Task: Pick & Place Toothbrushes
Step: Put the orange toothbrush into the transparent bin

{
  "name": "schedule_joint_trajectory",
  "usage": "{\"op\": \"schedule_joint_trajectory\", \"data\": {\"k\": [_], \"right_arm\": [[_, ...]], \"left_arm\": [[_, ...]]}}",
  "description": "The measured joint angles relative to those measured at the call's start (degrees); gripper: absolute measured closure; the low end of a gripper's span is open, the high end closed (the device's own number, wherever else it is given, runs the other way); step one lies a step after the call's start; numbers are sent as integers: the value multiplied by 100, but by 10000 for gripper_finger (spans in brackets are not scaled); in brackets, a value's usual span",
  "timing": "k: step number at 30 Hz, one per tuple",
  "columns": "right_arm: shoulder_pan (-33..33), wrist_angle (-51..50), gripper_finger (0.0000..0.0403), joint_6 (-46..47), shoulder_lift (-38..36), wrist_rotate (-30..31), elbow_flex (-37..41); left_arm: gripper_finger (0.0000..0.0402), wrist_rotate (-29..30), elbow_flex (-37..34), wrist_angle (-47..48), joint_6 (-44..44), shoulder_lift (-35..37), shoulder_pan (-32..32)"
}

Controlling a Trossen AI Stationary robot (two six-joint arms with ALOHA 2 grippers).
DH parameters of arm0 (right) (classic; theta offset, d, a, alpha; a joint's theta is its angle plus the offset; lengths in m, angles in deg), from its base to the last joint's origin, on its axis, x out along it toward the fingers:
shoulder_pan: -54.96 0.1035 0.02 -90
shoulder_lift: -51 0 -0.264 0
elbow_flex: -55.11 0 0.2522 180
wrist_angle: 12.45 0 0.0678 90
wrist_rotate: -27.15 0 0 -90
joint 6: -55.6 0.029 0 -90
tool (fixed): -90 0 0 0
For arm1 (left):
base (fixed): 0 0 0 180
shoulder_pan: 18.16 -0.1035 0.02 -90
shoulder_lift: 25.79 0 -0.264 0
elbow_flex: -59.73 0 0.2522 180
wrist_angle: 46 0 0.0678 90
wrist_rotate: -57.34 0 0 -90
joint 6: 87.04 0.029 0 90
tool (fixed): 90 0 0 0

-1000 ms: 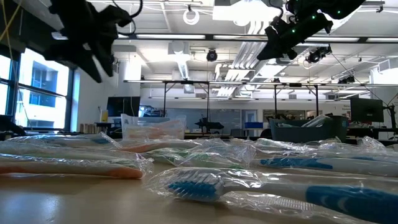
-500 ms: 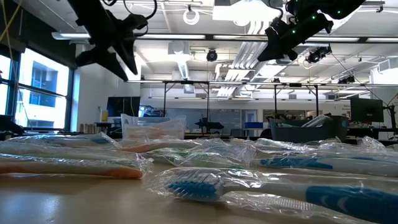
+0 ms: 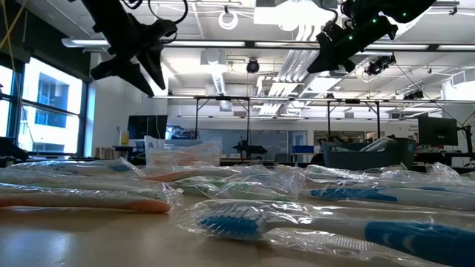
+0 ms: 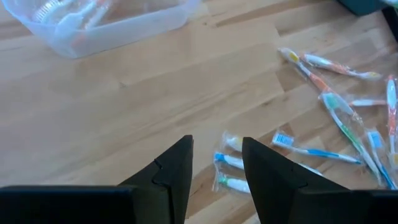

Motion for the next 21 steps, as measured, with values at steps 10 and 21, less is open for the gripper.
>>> {"op": "schedule_joint_trajectory", "data": {"k": [10, 21], "right_arm": [[1, -92, 357, -46, 0, -57, 0], [5, -87, 357, 158, 0, -359, 0]], "left_arm": [[265, 673, 0, -542, 193, 0, -125], [265, 674, 1, -624, 361, 0, -225]]}}
